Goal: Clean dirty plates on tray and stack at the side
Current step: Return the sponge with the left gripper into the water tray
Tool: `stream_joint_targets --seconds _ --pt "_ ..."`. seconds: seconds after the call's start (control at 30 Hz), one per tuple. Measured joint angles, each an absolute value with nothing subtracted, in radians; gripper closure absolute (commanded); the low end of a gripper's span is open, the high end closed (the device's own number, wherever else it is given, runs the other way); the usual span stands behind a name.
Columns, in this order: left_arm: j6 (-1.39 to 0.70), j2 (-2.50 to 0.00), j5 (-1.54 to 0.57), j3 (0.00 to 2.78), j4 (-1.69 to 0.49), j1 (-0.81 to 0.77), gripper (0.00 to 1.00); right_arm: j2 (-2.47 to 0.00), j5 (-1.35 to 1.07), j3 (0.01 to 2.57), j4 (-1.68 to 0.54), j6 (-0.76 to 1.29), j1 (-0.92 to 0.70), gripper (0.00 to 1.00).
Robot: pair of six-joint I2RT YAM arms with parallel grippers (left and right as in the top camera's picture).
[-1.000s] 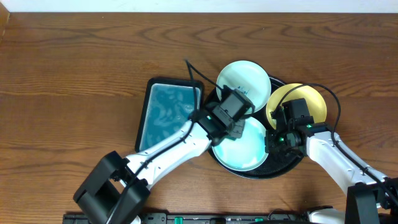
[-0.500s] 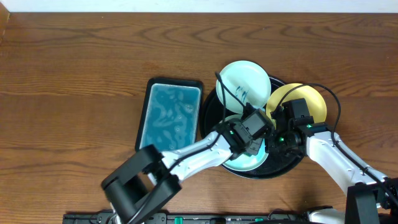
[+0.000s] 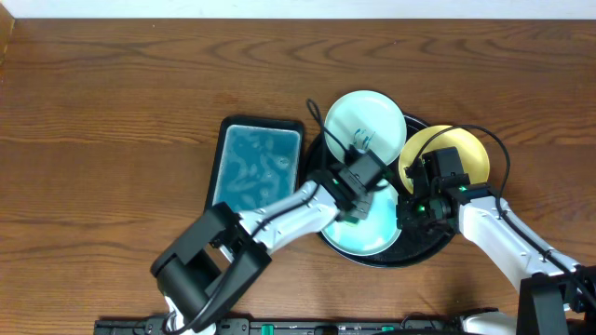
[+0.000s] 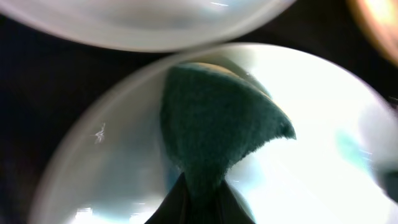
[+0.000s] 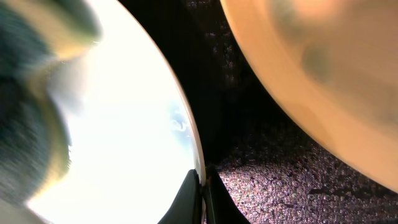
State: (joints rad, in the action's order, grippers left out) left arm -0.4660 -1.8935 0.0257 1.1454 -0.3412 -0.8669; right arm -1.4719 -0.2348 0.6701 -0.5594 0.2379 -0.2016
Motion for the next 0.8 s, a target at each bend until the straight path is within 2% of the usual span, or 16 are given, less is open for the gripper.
stream_joint_targets --seconds 0.2,0.23,0.3,0.47,0.57,0.6,0.63,0.8 --pt "-0.454 -1.858 0.004 1.143 -0.418 -0.808 0.92 -1.472 -0.235 0.67 -0.559 0.238 -0.202 0.98" --pt "-0.451 -1.844 -0.001 1.141 -0.435 -0.804 0.92 -1.472 -0.235 0.67 -0.559 0.238 -0.202 0.91" --pt "-0.45 -1.806 -0.001 1.137 -0.469 -0.799 0.92 -1.472 -0.233 0.67 -0.561 0.244 -0.202 0.67" --pt "-0.412 -1.646 0.014 1.137 -0.522 -0.776 0.92 -1.472 -0.228 0.662 -0.563 0.235 -0.202 0.56" --pt "-0.383 -1.551 0.033 1.137 -0.572 -0.754 0.92 -1.472 -0.237 0.662 -0.561 0.237 -0.202 0.4" --pt "-0.378 -1.526 0.038 1.137 -0.59 -0.74 0.92 -1.472 -0.242 0.663 -0.56 0.239 -0.202 0.28" --pt "-0.369 -1.507 0.045 1.137 -0.608 -0.723 0.92 -1.47 -0.253 0.664 -0.559 0.239 -0.202 0.01" --pt "-0.342 -1.486 0.067 1.135 -0.664 -0.598 0.92 -1.458 -0.289 0.671 -0.546 0.233 -0.202 0.01"
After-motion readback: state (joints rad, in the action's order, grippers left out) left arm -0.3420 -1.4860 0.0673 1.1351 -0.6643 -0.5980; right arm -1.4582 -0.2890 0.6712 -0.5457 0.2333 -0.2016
